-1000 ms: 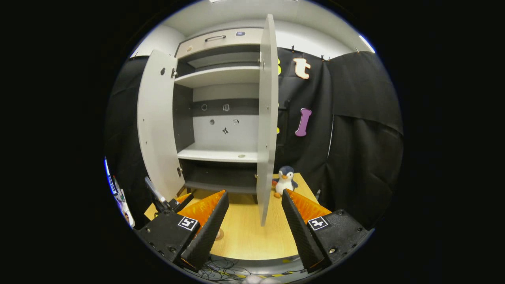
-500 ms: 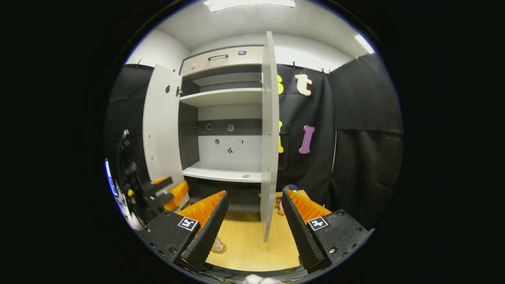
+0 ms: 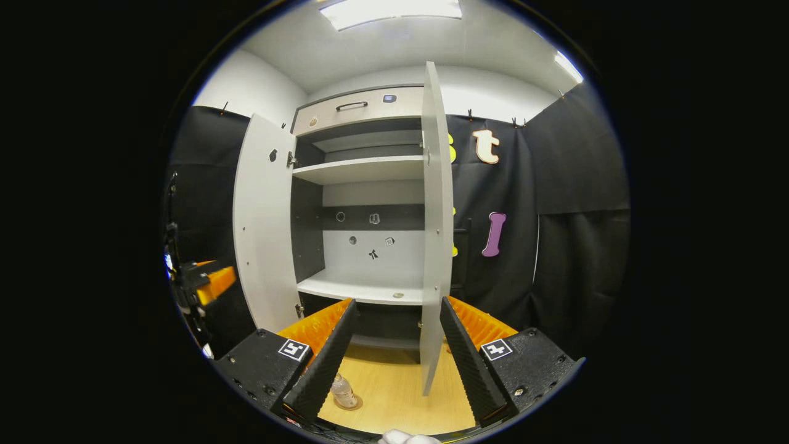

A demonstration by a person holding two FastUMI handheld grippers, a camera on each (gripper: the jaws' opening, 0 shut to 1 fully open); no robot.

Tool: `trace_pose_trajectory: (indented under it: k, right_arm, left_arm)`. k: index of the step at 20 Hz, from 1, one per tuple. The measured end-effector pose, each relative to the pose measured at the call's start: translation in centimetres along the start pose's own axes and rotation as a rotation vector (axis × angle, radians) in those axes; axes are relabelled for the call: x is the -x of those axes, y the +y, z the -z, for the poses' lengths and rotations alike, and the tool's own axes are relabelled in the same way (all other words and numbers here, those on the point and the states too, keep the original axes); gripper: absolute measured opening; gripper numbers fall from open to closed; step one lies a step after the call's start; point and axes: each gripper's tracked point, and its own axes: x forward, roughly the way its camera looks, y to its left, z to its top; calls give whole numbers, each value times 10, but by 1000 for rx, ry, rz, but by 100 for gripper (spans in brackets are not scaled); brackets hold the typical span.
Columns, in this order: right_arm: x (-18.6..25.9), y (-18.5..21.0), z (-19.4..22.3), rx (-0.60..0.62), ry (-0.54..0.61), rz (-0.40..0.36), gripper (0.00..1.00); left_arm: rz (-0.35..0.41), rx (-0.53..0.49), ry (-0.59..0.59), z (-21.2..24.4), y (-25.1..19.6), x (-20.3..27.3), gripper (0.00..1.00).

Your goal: Grasp the bottle in the cabinet with the left hand and place it on the coaster, then close the right door with the right hand and the left door with the left hand.

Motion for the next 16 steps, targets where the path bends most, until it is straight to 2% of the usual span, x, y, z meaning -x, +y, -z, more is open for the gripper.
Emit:
trace_pose_trajectory:
  k: [3, 5, 10, 13, 16]
  right_arm:
    - [-4, -12, 10, -30, 33, 11, 84]
    - [-7, -27, 9, -32, 41, 27, 84]
    - [-28, -108, -20, 2, 0, 104, 83]
    - [-57, -153, -35, -13, 1, 91, 84]
    - [-90, -176, -45, -47, 0, 36, 83]
  left_arm:
    - [-37, -16, 14, 3, 10, 14, 94]
    - [-41, -10, 20, 5, 7, 16, 96]
    - [-31, 30, 11, -3, -21, 13, 96]
    - [-71, 27, -4, -13, -36, 11, 96]
    - [-118, 33, -7, -21, -53, 8, 96]
